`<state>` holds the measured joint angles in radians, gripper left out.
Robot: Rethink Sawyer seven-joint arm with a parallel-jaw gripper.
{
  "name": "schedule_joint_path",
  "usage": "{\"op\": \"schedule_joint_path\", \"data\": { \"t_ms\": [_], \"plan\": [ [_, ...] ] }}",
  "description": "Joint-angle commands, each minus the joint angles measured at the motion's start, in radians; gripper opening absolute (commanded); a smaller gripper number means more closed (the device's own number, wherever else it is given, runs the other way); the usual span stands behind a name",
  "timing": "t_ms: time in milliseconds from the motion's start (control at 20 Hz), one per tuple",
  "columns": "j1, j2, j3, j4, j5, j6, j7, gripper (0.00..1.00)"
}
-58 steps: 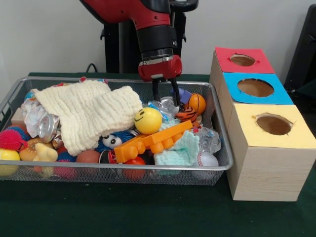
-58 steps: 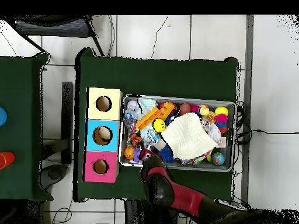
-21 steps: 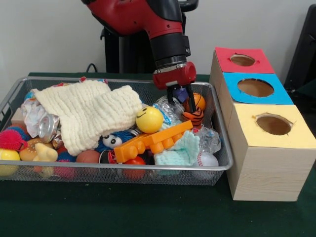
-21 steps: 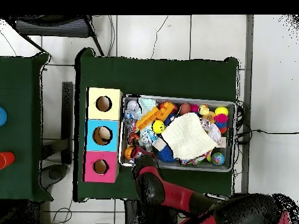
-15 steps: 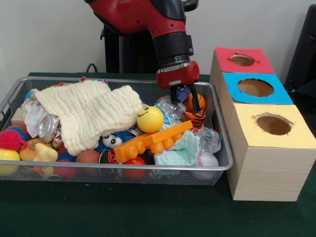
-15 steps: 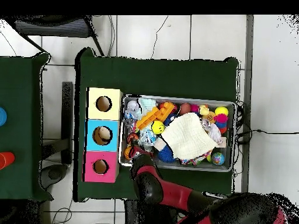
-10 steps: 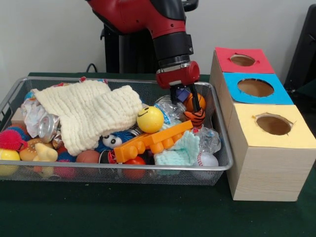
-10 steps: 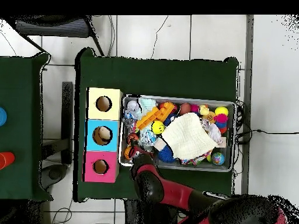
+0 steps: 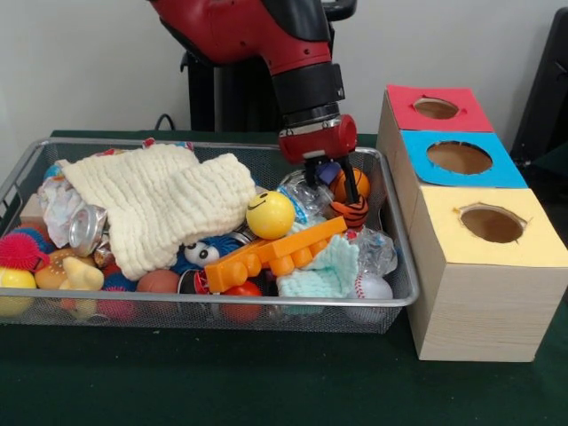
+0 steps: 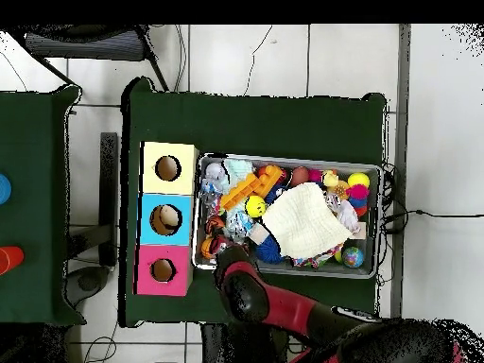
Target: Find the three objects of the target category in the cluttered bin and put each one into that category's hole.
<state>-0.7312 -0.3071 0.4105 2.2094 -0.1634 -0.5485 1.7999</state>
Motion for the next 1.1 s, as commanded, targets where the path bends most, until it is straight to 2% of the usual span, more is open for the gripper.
{"op": "schedule_joint_path", "data": {
  "t_ms": [50, 450, 850, 1000, 1100],
  "plan": [
    [0.000, 0.011, 0.031, -0.214, 0.091, 0.191, 0.156, 1.00],
    [0.001, -0.035, 0.014, -0.216, 0.079, 0.230, 0.162, 1.00],
    [-0.018, -0.048, 0.019, -0.237, 0.062, 0.267, 0.149, 1.00],
    [-0.025, -0.055, 0.019, -0.236, 0.061, 0.270, 0.155, 1.00],
    [0.000, -0.070, -0.012, -0.234, 0.069, 0.239, 0.161, 1.00]
  ]
}}
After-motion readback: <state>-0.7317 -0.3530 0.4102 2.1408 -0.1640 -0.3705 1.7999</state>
